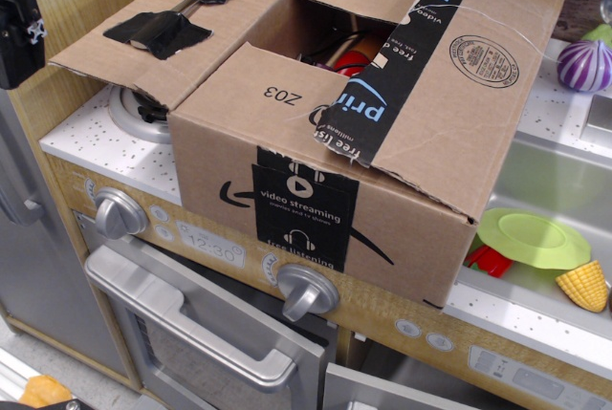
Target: Close large4fbox flaps
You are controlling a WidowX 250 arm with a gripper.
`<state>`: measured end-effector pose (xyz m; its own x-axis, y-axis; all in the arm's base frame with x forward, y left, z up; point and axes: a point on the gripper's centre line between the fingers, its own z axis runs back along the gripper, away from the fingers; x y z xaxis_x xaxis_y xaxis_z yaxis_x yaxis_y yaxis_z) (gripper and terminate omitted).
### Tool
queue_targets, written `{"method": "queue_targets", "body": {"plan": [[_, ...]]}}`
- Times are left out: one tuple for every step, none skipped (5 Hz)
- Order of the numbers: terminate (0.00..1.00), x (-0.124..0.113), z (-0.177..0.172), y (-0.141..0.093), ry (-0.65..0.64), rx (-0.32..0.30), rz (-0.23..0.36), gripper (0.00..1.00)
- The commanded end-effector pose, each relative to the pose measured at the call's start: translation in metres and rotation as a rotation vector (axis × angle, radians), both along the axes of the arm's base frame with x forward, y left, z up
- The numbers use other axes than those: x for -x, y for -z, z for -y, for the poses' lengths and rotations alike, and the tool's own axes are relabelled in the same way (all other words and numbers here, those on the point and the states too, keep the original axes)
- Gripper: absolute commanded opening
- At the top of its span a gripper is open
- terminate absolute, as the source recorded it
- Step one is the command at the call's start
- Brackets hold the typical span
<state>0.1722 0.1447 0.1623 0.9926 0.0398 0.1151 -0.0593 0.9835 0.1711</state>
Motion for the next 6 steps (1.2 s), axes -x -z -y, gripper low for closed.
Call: {"method": "queue_targets", "body": {"plan": [[0.0,0.0,0.0,0.0,0.0,0.0,0.0,1.0],[0.0,-0.005,-0.012,0.02,-0.009,0.051,0.048,1.0],[0.0,-0.008,-0.025,0.035,-0.002,0.053,0.125,1.0],[0.0,-0.014,-0.034,0.046,0.016,0.06,0.2,1.0],[0.0,-0.022,-0.042,0.057,0.025,0.048,0.267,1.0],[0.0,-0.031,-0.045,0.061,0.042,0.035,0.341,1.0]]}}
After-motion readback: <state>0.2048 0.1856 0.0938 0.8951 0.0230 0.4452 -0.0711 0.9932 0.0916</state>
